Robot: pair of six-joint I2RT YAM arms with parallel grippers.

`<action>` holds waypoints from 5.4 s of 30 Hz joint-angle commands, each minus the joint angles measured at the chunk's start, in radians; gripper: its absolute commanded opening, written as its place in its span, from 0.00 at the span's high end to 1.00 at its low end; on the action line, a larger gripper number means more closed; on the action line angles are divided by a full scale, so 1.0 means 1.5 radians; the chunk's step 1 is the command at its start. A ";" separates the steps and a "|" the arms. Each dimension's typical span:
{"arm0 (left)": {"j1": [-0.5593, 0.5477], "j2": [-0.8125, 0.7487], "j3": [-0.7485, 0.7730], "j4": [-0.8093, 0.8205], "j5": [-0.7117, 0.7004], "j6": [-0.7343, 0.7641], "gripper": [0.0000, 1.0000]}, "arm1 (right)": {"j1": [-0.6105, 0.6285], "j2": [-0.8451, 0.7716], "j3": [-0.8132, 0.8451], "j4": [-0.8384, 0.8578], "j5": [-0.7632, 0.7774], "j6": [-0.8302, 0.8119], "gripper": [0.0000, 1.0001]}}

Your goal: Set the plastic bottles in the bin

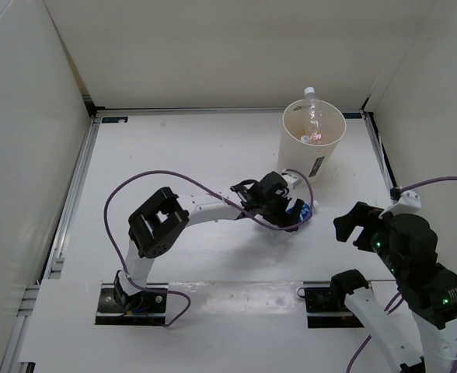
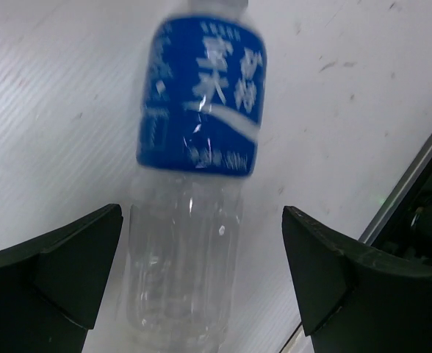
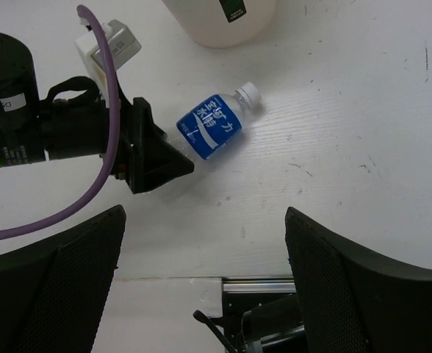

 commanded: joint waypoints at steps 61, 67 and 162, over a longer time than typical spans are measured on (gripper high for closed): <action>0.115 0.227 0.643 0.290 0.013 0.137 0.29 | 0.026 -0.018 0.002 0.019 0.023 0.008 0.10; 0.115 0.205 0.600 0.312 0.005 0.146 0.00 | 0.003 -0.017 -0.001 0.026 0.008 0.000 0.10; 0.061 -1.094 -0.545 -0.098 -0.710 0.240 0.00 | 0.055 0.060 0.000 0.020 -0.028 -0.021 0.10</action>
